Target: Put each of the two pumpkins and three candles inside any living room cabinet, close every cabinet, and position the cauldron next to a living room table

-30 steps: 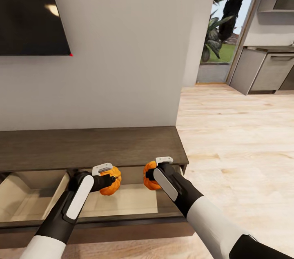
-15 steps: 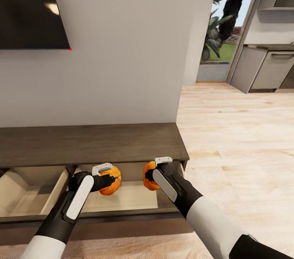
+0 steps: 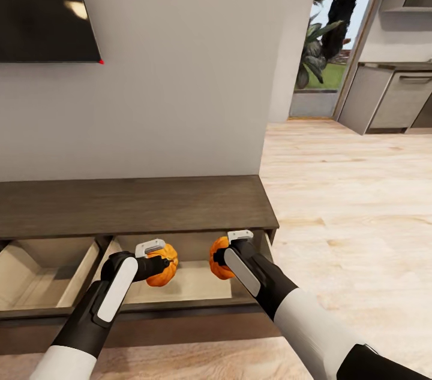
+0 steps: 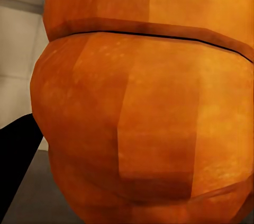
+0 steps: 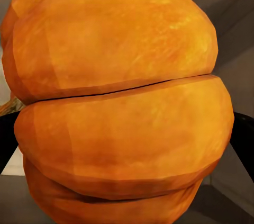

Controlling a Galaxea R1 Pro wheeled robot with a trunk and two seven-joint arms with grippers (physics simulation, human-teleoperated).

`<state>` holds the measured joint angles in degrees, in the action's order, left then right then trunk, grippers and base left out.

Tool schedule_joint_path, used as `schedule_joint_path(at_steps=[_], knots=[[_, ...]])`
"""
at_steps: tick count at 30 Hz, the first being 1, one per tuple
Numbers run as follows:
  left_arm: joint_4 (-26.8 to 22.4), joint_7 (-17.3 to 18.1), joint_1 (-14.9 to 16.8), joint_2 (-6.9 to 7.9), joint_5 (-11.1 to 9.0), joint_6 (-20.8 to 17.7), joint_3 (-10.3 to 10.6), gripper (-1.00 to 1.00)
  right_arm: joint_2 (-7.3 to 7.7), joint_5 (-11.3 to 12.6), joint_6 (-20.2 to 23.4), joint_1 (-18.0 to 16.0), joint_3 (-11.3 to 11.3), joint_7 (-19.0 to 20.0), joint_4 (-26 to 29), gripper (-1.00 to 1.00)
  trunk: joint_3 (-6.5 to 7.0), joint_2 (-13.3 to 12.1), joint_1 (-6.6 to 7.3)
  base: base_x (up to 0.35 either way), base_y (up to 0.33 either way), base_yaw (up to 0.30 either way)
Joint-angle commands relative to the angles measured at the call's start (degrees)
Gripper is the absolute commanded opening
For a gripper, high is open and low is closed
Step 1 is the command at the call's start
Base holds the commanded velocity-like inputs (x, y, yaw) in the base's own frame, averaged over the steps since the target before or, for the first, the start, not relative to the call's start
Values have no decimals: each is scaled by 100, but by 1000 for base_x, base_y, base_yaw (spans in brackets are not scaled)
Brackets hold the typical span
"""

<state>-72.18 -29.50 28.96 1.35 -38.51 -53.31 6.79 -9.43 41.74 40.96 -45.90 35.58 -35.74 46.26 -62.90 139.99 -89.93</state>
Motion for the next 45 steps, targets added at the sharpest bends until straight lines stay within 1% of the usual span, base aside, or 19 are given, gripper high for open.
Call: schedule_joint_path(at_steps=[1, 8, 30, 45], knots=[[-6, -73, 4, 6, -52, -5, 15, -100, 2, 53, 0, -7, 19, -65, 6, -100, -23, 44, -21, 0, 0, 0], [-6, -71, 4, 6, -52, 2, 15, -100, 2, 53, 0, -6, 19, -65, 6, -100, -149, 325, -175, 0, 0, 0], [-1, -66, 4, 4, -52, 4, 15, -100, 2, 53, 0, -7, 19, -65, 6, -100, -636, 354, -231, 0, 0, 0], [-6, -28, 4, 6, -52, 4, 15, -100, 2, 53, 0, -6, 19, -65, 6, -100, -636, 354, -231, 5, 0, 0]])
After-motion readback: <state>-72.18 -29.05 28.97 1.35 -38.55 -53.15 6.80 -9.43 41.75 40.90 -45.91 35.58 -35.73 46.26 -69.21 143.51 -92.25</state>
